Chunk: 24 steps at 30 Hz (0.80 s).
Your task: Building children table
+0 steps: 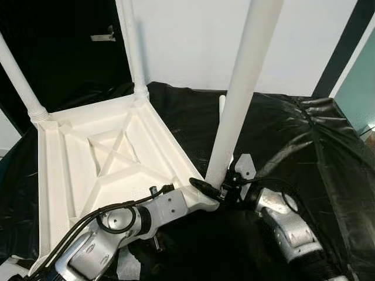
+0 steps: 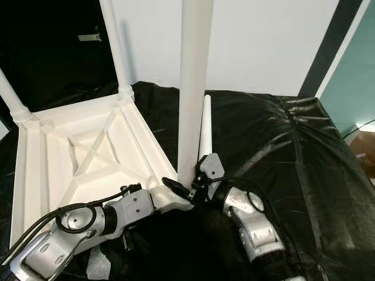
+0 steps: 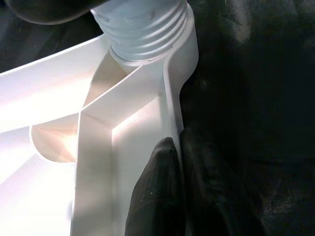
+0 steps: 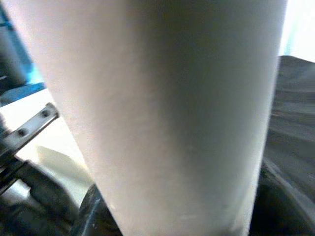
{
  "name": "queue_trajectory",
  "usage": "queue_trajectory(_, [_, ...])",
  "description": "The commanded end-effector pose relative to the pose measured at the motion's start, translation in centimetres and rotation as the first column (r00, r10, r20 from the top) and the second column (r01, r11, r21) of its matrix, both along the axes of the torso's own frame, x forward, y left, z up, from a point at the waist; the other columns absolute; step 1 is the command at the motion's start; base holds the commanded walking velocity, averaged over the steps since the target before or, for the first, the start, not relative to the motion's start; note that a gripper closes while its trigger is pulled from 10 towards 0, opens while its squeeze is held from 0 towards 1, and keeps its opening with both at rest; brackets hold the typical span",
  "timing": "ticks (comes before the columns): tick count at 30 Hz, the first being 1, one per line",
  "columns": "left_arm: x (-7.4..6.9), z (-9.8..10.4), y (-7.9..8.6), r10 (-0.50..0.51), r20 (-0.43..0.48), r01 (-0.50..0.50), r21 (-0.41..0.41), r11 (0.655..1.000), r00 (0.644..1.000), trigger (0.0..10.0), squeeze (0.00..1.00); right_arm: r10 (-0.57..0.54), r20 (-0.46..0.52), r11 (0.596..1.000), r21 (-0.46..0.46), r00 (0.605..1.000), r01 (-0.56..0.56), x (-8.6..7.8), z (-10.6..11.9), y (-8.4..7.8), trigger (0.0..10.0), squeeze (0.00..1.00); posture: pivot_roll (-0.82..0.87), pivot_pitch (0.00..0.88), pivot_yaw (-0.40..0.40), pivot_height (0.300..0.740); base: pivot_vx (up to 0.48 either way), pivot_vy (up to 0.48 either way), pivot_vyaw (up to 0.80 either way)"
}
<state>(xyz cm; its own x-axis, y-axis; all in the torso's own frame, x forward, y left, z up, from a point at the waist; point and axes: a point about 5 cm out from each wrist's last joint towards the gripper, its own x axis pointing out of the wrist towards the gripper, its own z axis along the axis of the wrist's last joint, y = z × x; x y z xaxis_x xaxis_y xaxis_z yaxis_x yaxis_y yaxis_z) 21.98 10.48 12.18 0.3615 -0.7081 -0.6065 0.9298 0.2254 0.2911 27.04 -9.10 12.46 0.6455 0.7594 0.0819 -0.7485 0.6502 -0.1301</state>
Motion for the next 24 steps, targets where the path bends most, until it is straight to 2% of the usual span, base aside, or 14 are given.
queue_trajectory(1, [-1.7,-1.4,-0.8,-0.090,-0.105,0.091,-0.001,0.996,0.990,0.0,0.00,-0.157,-0.025,0.988,0.007,0.987,0.157,1.0,0.0,-1.3,10.0,0.00,0.06,0.000,-0.024,0.740,0.000,0.000,0.00])
queue_trajectory(6, [-1.5,-1.5,-1.0,-0.093,-0.100,0.093,0.003,0.996,0.991,0.0,0.00,-0.281,-0.037,0.958,0.047,0.959,0.283,0.7,0.2,-0.6,10.0,0.00,0.05,0.000,-0.021,0.740,0.000,0.000,0.00])
queue_trajectory(8, [-1.3,-1.5,-1.2,-0.096,-0.095,0.097,0.005,0.995,0.991,0.0,0.00,-0.425,-0.060,0.901,0.063,0.903,0.428,0.6,0.3,-0.4,10.0,0.00,0.04,0.000,-0.020,0.740,0.000,0.000,0.00])
queue_trajectory(10, [-1.3,-1.5,-1.2,-0.096,-0.095,0.097,0.005,0.995,0.991,0.0,0.00,-0.425,-0.060,0.901,0.063,0.903,0.428,0.6,0.3,-0.4,10.0,0.00,0.04,0.000,-0.020,0.740,0.000,0.000,0.00])
queue_trajectory(11, [-1.2,-1.5,-1.3,-0.096,-0.091,0.097,0.005,0.995,0.991,0.0,0.00,-0.514,-0.082,0.854,0.045,0.854,0.518,0.7,0.0,-0.7,10.0,0.00,0.04,0.000,-0.019,0.740,0.000,0.000,0.00])
queue_trajectory(13, [-1.2,-1.5,-1.3,-0.096,-0.091,0.097,0.005,0.995,0.991,0.0,0.00,-0.514,-0.082,0.854,0.045,0.854,0.518,0.7,0.0,-0.7,10.0,0.00,0.04,0.000,-0.019,0.740,0.000,0.000,0.00])
queue_trajectory(14, [-1.0,-1.5,-1.4,-0.101,-0.088,0.102,0.006,0.995,0.991,0.0,0.00,-0.593,-0.134,0.799,0.020,0.794,0.601,0.5,-0.7,-0.3,10.0,0.00,0.03,0.000,-0.014,0.740,0.000,0.000,0.00])
queue_trajectory(17, [-0.8,-1.6,-1.4,-0.098,-0.087,0.099,0.016,0.995,0.991,0.0,0.00,-0.577,-0.137,0.812,0.008,0.805,0.583,0.1,-0.8,0.7,10.0,0.00,0.03,0.000,-0.012,0.740,0.000,0.000,0.00])
queue_trajectory(18, [-0.6,-1.7,-1.3,-0.083,-0.083,0.085,0.025,0.996,0.993,4.7,0.00,-0.572,-0.128,0.817,0.002,0.811,0.577,0.1,-0.8,1.1,10.0,0.00,0.03,0.000,-0.012,0.740,0.000,0.000,0.00])
queue_trajectory(19, [-0.6,-1.7,-1.3,-0.083,-0.083,0.085,0.025,0.996,0.993,4.7,0.00,-0.572,-0.128,0.817,0.002,0.811,0.577,0.1,-0.8,1.1,10.0,0.00,0.03,0.000,-0.012,0.740,0.000,0.000,0.00])
queue_trajectory(20, [-0.4,-1.8,-1.3,-0.068,-0.087,0.071,0.027,0.997,0.994,10.0,0.00,-0.570,-0.131,0.818,0.003,0.811,0.575,0.1,-0.8,1.2,10.0,0.00,0.03,0.000,-0.012,0.740,0.000,0.000,0.00])
queue_trajectory(21, [-0.3,-1.8,-1.3,-0.058,-0.084,0.060,0.027,0.998,0.995,10.0,0.39,-0.570,-0.131,0.818,0.000,0.811,0.575,0.1,-0.7,1.3,10.0,0.00,0.03,0.000,-0.012,0.740,0.000,0.000,0.00])
queue_trajectory(22, [-0.2,-1.7,-1.3,-0.049,-0.087,0.051,0.021,0.998,0.995,10.0,1.00,-0.572,-0.131,0.817,-0.001,0.810,0.577,0.1,-0.7,1.3,10.0,0.00,0.03,0.000,-0.013,0.740,0.000,0.000,0.00])
queue_trajectory(24, [-0.1,-1.6,-1.3,-0.045,-0.089,0.047,0.016,0.999,0.995,10.0,1.00,-0.573,-0.131,0.816,-0.003,0.809,0.578,0.1,-0.6,1.3,10.0,0.00,0.03,0.000,-0.015,0.740,0.000,0.000,0.00])
